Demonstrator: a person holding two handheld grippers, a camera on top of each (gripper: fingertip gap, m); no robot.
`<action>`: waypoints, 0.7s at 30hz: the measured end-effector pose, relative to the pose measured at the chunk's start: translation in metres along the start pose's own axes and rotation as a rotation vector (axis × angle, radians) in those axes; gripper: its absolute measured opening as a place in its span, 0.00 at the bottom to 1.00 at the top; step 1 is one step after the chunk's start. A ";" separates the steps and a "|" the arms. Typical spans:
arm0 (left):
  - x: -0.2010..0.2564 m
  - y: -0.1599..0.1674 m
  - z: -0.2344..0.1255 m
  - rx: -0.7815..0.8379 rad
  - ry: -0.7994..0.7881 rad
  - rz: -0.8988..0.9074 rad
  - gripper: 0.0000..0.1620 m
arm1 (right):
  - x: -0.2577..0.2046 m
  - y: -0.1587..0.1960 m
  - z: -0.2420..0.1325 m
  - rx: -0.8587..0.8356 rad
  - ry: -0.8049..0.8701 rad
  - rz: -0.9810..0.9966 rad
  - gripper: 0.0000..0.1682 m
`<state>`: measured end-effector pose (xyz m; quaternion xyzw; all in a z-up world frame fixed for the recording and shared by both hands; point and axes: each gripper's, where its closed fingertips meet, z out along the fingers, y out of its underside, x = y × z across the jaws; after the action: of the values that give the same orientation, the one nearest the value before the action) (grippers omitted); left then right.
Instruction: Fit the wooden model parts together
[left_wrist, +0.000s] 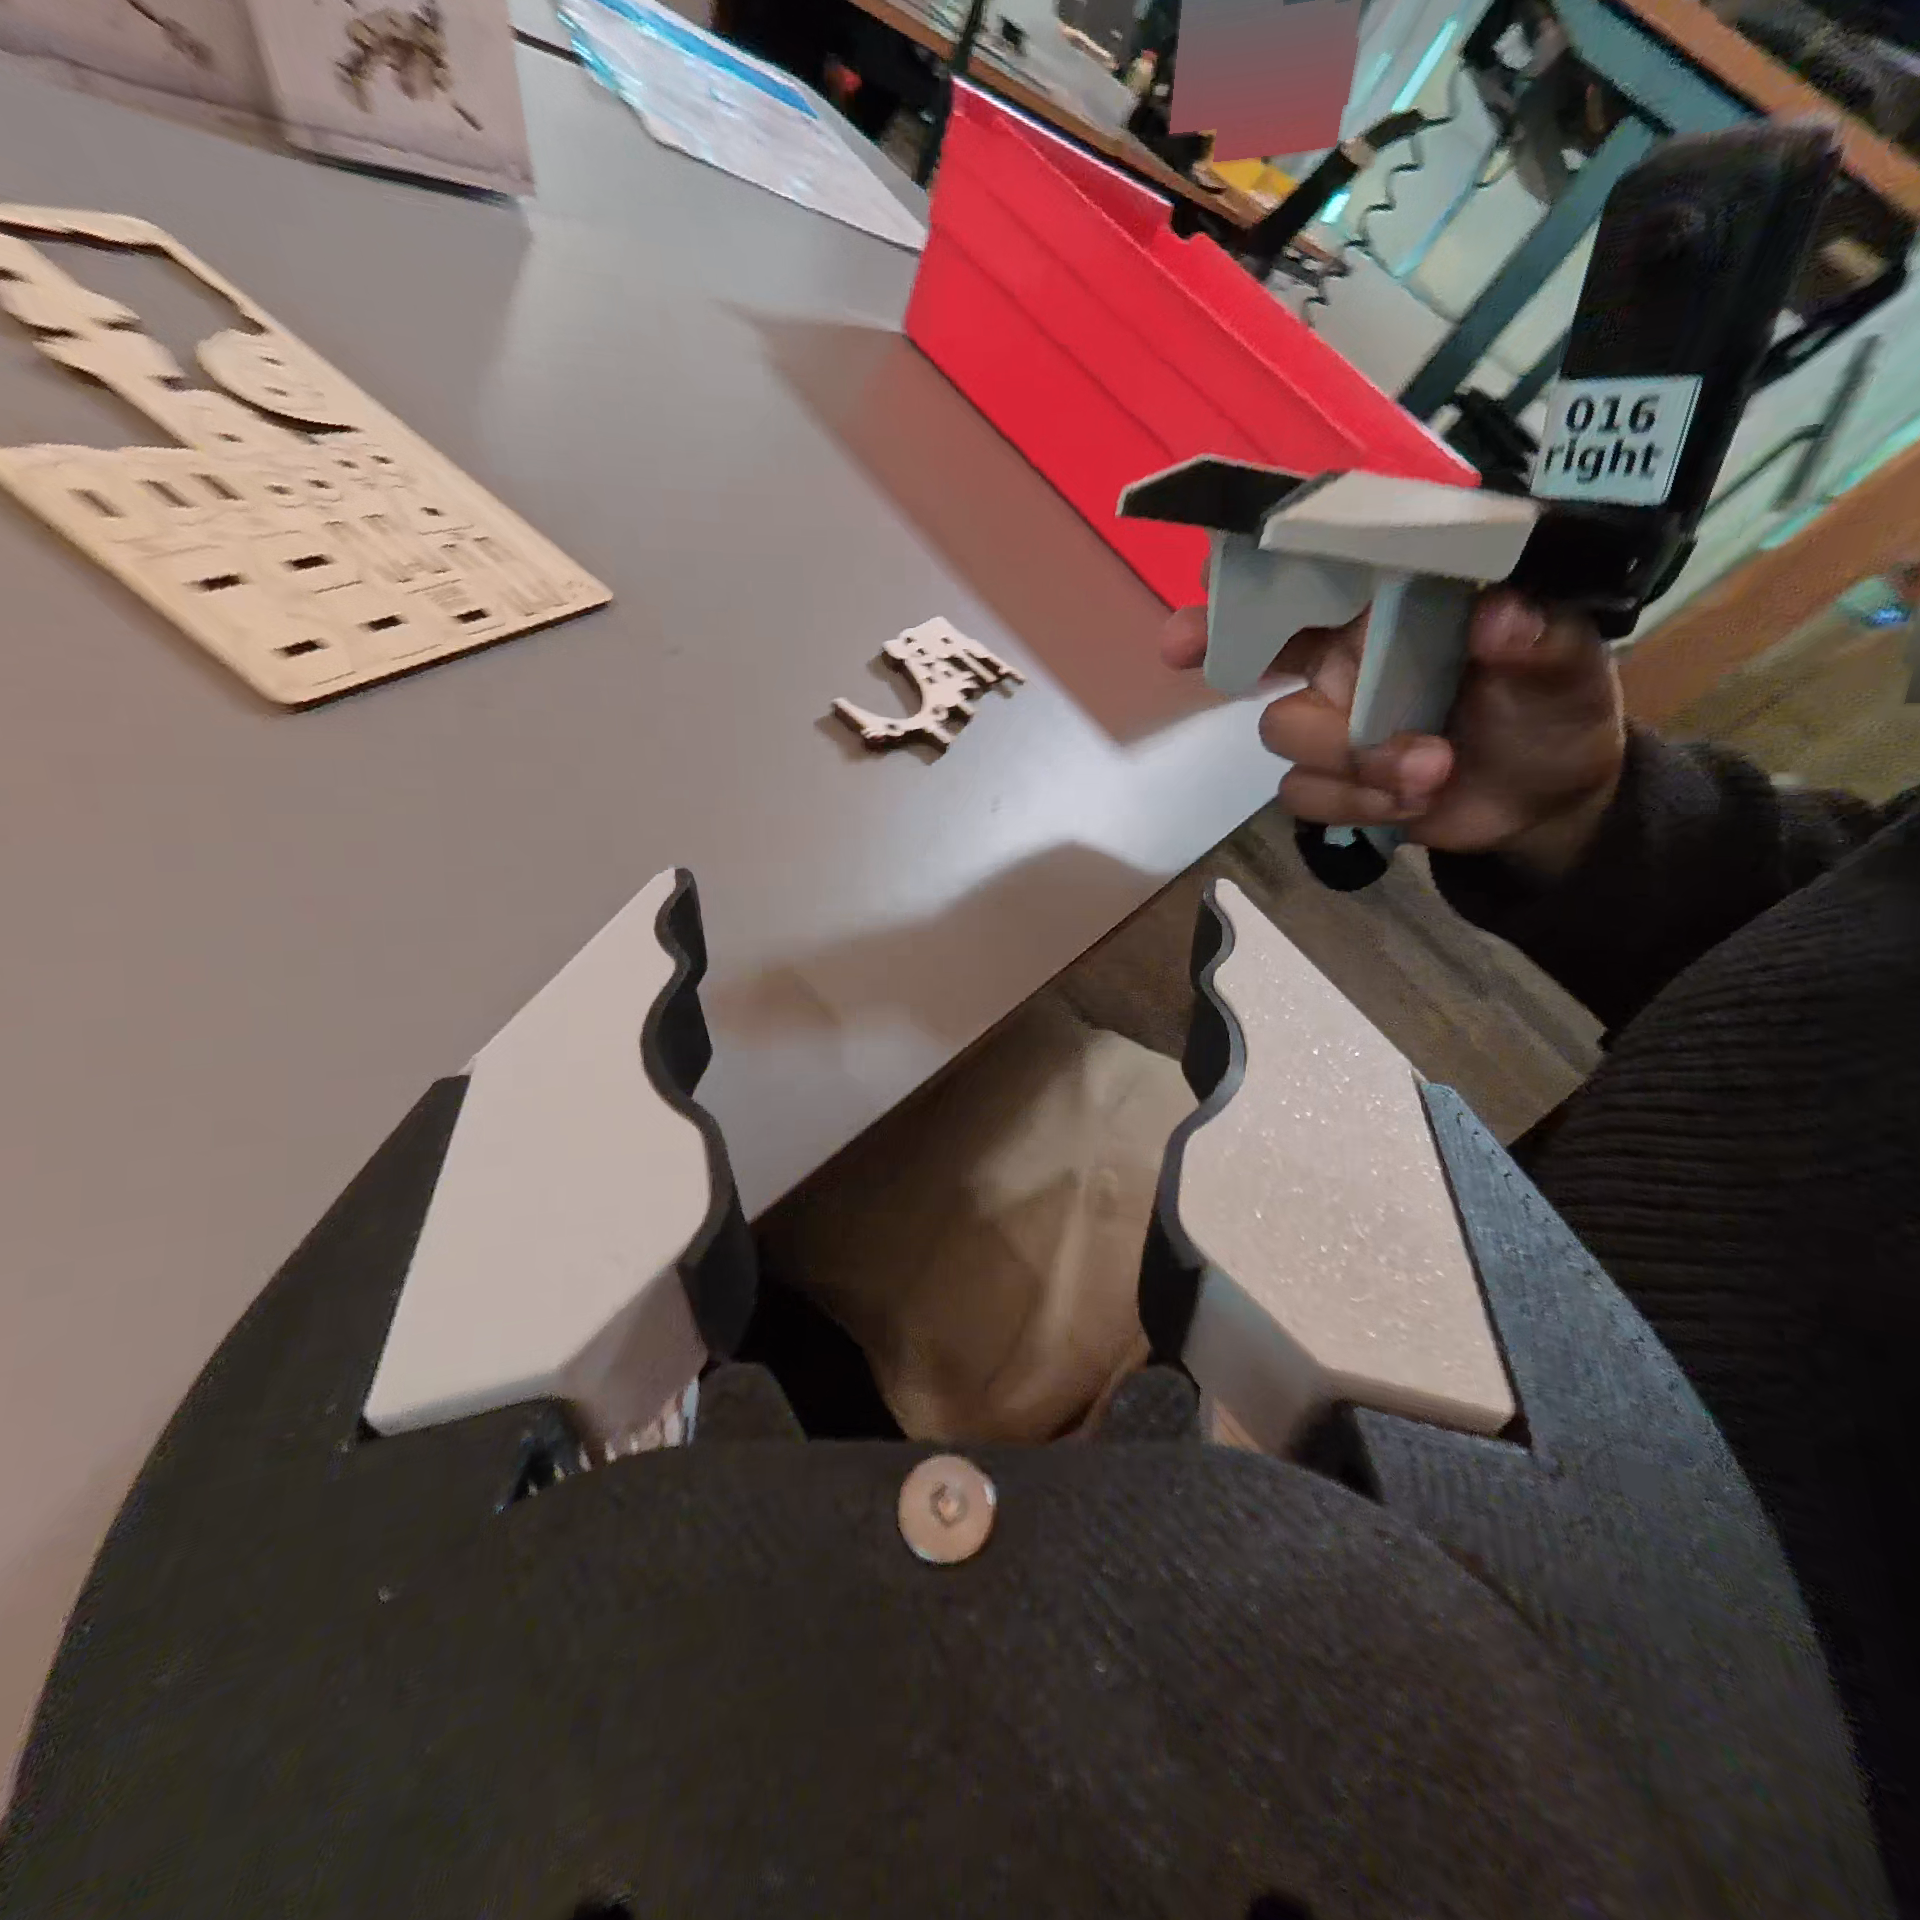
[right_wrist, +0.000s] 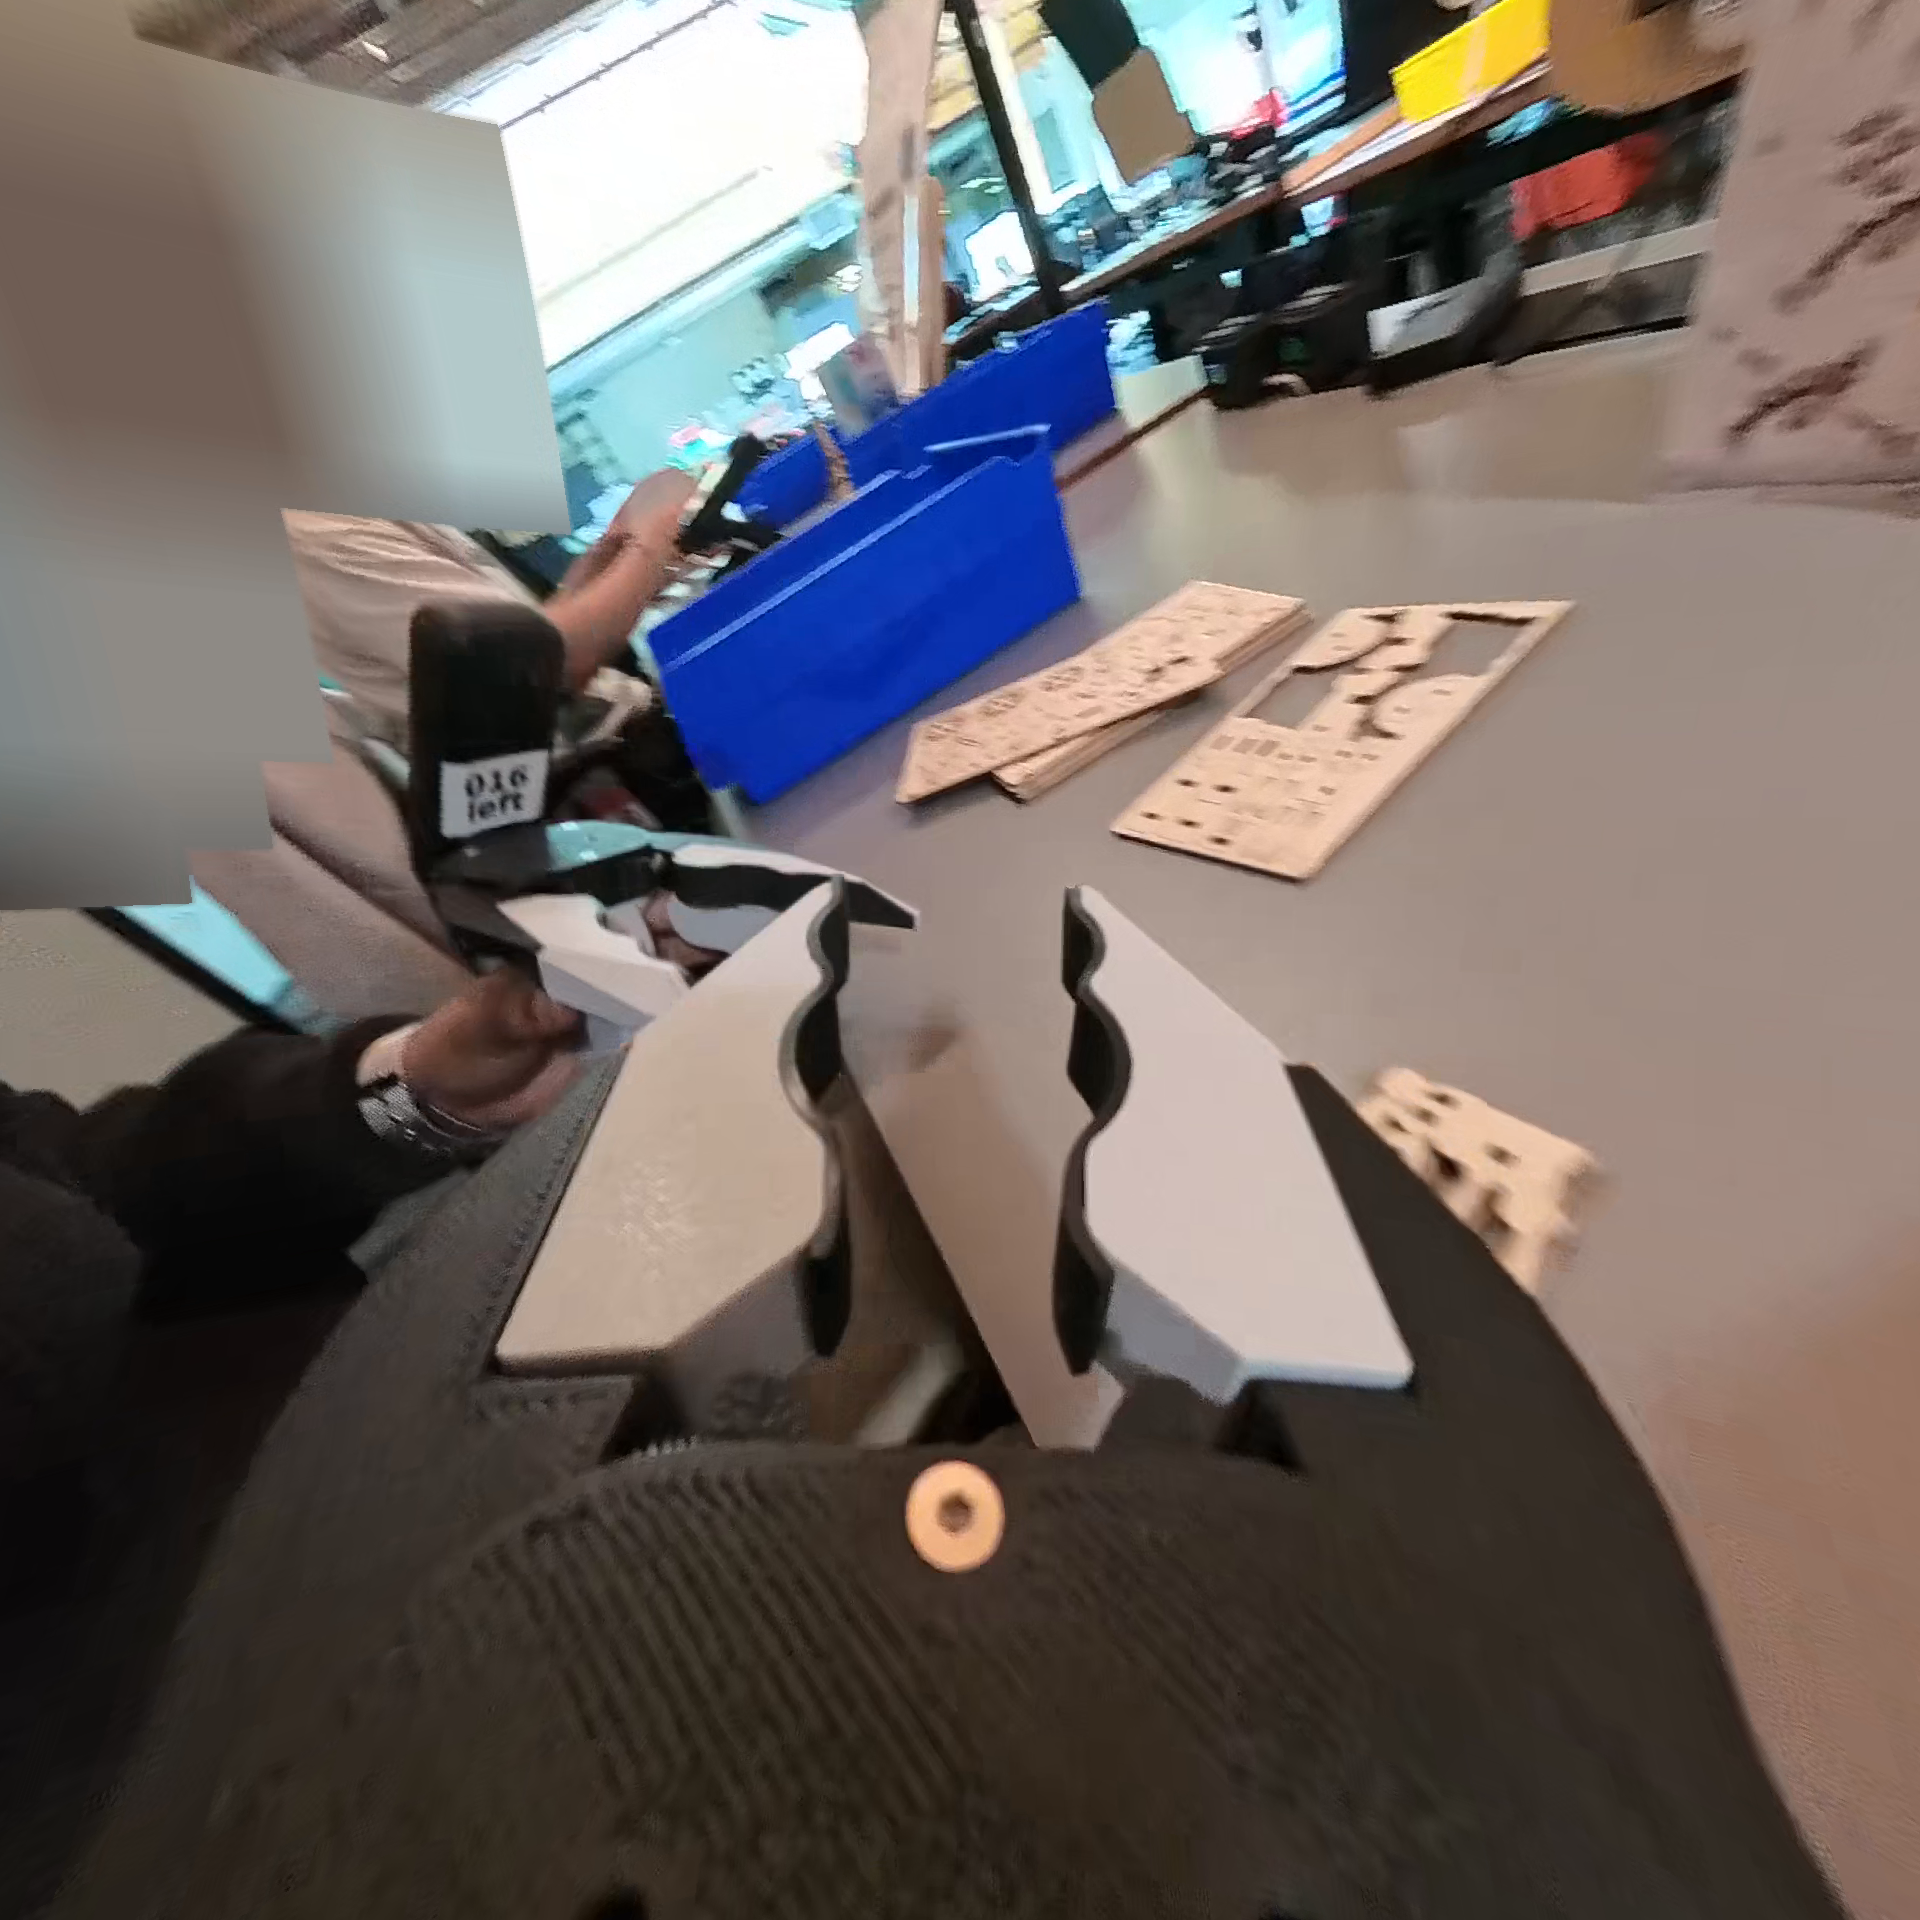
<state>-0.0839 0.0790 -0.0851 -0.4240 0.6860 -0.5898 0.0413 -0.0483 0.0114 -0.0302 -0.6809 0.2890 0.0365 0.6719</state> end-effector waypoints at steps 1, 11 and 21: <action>-0.003 0.001 -0.010 0.010 -0.040 0.015 0.58 | -0.005 0.000 0.009 -0.007 -0.039 0.021 0.24; -0.024 -0.018 -0.056 0.137 -0.170 -0.013 0.60 | -0.022 0.026 0.028 -0.135 -0.080 -0.044 0.24; -0.162 -0.066 -0.071 0.102 -0.722 0.132 0.81 | -0.004 0.027 -0.030 -0.084 0.105 -0.057 0.24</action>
<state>0.0149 0.2404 -0.0800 -0.5571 0.6229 -0.4317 0.3394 -0.0740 -0.0135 -0.0494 -0.7174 0.3028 -0.0063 0.6273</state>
